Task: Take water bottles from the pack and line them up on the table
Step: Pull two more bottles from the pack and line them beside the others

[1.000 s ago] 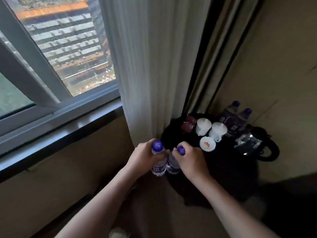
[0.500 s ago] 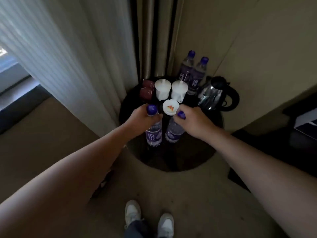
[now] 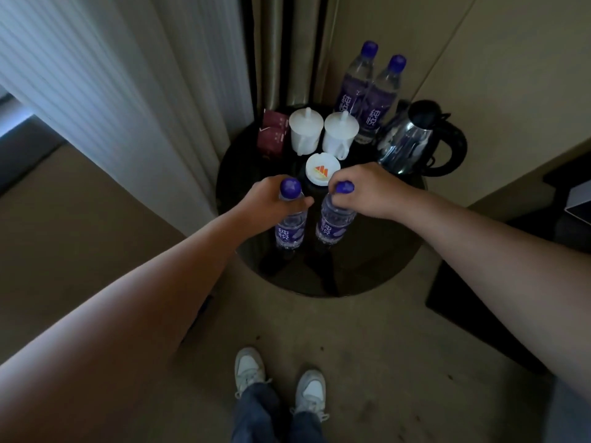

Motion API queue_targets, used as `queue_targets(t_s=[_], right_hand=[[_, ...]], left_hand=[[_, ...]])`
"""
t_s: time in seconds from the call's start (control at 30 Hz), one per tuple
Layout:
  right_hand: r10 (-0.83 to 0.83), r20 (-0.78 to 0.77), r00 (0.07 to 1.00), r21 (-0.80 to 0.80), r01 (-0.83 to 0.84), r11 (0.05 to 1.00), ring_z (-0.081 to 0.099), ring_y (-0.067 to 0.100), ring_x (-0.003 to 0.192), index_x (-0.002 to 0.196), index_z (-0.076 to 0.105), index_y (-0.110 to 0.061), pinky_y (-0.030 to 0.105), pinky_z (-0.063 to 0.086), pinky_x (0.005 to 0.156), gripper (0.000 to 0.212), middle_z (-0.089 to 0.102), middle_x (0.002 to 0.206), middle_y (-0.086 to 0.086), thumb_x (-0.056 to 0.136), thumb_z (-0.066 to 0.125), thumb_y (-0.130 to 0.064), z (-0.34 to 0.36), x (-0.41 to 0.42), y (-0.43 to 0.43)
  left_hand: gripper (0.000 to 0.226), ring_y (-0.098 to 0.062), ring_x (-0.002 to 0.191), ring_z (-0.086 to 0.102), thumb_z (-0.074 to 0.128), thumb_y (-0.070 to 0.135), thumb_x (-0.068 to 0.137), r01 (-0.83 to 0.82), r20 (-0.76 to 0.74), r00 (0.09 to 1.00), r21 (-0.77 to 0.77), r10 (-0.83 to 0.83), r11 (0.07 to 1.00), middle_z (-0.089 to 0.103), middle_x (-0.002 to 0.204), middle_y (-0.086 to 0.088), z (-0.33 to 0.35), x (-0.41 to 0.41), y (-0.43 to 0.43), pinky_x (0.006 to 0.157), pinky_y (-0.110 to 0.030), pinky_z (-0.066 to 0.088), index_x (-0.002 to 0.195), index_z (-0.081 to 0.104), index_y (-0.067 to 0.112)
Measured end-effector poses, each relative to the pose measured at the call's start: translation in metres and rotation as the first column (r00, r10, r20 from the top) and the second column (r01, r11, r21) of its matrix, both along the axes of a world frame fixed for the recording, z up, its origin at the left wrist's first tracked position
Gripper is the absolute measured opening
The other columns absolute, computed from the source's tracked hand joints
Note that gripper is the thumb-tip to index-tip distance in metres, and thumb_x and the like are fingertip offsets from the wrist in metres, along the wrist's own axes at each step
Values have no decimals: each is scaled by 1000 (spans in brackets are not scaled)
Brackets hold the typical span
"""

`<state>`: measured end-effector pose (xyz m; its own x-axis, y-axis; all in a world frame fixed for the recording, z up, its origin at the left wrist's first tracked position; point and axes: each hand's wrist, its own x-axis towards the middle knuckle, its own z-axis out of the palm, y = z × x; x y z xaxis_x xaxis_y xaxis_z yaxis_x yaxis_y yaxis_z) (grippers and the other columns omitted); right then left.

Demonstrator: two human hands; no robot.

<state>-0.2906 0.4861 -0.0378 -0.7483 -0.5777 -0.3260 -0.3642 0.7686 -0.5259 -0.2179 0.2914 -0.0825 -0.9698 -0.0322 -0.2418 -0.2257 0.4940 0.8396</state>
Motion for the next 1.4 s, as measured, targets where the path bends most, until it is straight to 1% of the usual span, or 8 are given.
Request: queue_targets(t_s=[0.2,0.33,0.5,0.7,0.83,1.1,1.23,1.4], right_hand=[[7,-38,999,72,-4,997,58,18,79,90,66,-24,26,42,57,13,61,88,2,81,60,-31,1,-7,9],[-26,-70,997,66,31,997,54,20,85,96,65,-28,29,39,65,19,52,89,-1,79,63,-36,-8,-4,14],[-405,-5,914,-174,398,901,55,20,102,122,57,-22,31,47,83,55,55,119,9,74,75,-39,-30,11,12],[-649,234,724,-130,685,717,60,25,103,111,61,-26,41,54,89,57,56,122,10,60,81,-41,-53,23,3],[-679,257,688,-99,718,689,59,26,105,111,59,-31,42,53,89,56,55,123,9,59,79,-36,-56,21,-4],[-702,313,640,-13,742,671,56,25,104,103,52,-37,34,49,75,59,50,128,6,52,81,-49,-54,20,-15],[-676,383,629,43,719,694,50,26,108,96,44,-42,30,41,62,51,45,131,7,54,70,-52,-54,21,-13],[-610,418,673,47,654,755,60,20,86,85,54,-44,28,48,59,37,55,117,2,52,67,-55,-47,18,-17]], left_hand=[[25,24,74,53,76,49,69,-27,-18,999,13,27,1000,63,82,18,-1,5,2,52,2,39,83,57,40],[31,7,82,61,76,49,69,31,23,999,31,-32,999,65,89,15,-2,5,5,64,-10,44,91,62,33],[33,2,90,62,83,29,65,-44,133,991,249,11,967,67,95,17,-4,3,0,67,-13,48,86,63,43],[38,12,89,62,82,34,66,-72,129,991,303,34,950,70,91,26,-12,10,0,70,-11,47,89,61,56],[39,-2,102,61,81,38,66,-75,128,991,338,33,938,67,107,17,-15,10,0,82,-25,51,95,60,56],[36,-1,100,64,77,44,67,-42,64,998,335,22,941,69,100,24,-22,10,0,85,-35,54,96,61,57],[29,1,86,68,77,46,62,-50,18,999,341,47,939,72,85,24,-23,-3,4,67,-24,53,89,66,51],[27,9,80,65,77,29,73,10,-60,998,361,12,932,72,83,27,-23,-14,7,60,-9,49,91,68,47]])
